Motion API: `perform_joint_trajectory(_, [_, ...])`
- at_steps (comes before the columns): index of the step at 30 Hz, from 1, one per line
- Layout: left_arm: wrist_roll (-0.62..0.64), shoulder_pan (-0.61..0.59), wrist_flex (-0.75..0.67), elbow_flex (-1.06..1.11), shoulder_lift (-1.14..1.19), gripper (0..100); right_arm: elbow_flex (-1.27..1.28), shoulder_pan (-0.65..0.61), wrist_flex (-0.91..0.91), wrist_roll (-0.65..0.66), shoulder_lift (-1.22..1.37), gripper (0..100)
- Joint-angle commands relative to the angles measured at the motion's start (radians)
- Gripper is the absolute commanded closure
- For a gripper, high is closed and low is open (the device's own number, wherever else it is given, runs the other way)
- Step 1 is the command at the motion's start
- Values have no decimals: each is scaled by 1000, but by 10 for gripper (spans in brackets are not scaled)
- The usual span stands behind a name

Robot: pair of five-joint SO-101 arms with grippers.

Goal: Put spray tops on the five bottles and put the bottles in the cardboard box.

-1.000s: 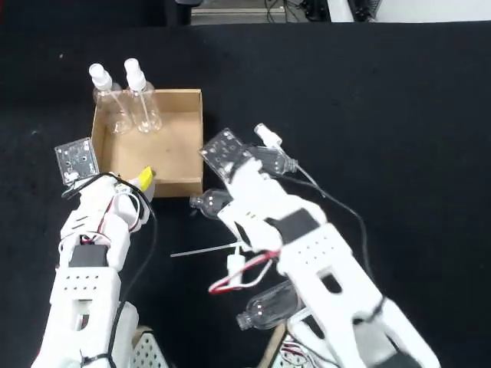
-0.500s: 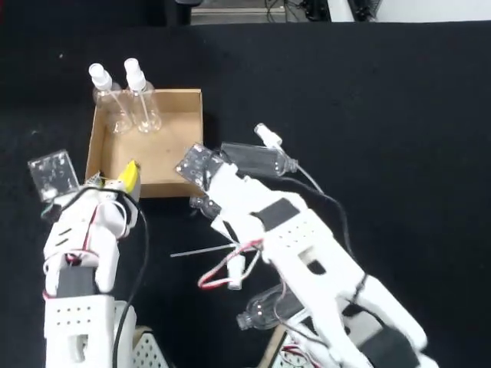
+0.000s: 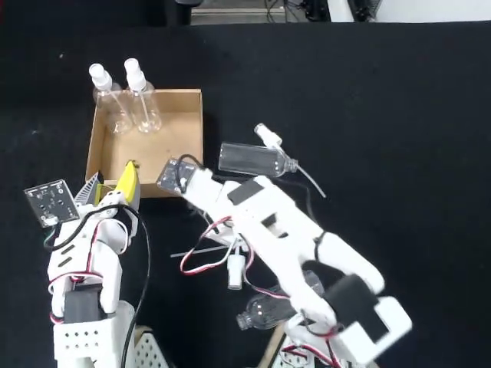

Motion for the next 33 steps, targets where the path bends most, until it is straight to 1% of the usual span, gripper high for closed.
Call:
perform_joint_trajectory(1, [5,-7,2,-13,-9,787,-99,-12,5,14,54,741])
perform_joint_trajectory(3, [5,-7,2,-12,-11,787,-128,2,5,12,101,826])
perform_joint_trajectory(6, [5,-7,2,-8,-12,787,-177,41,11,6,134,995])
perform_joint_trajectory(8, [5,-7,2,-7,-12,787,-188,78,32,-12,117,966])
perform_joint_trajectory(10, [5,-7,2,-5,-12,787,-199,110,72,-41,62,990])
perform_joint_trajectory(14, [5,-7,2,-5,-11,787,-222,169,215,-103,-128,988])
perform_joint_trajectory(17, [5,-7,2,-4,-8,787,-248,255,301,-140,-291,988])
perform_joint_trajectory(20, [5,-7,2,7,-11,787,-292,404,359,-149,-415,987])
perform_joint_trajectory(22, [5,-4,2,12,-9,787,-306,542,393,-149,-453,987])
perform_joint_trajectory(25, [-8,51,2,12,-6,787,-286,767,399,-149,-450,988])
perform_joint_trajectory(27, [-49,108,2,24,-6,787,-249,921,350,-150,-432,988])
perform_joint_trajectory(29, [-89,168,0,41,-6,787,-197,1042,270,-147,-412,988])
perform_joint_trajectory(31, [-132,229,0,48,-6,787,-128,1135,173,-141,-390,988])
perform_joint_trajectory(33, [-175,289,0,61,-6,787,-54,1191,84,-141,-364,988])
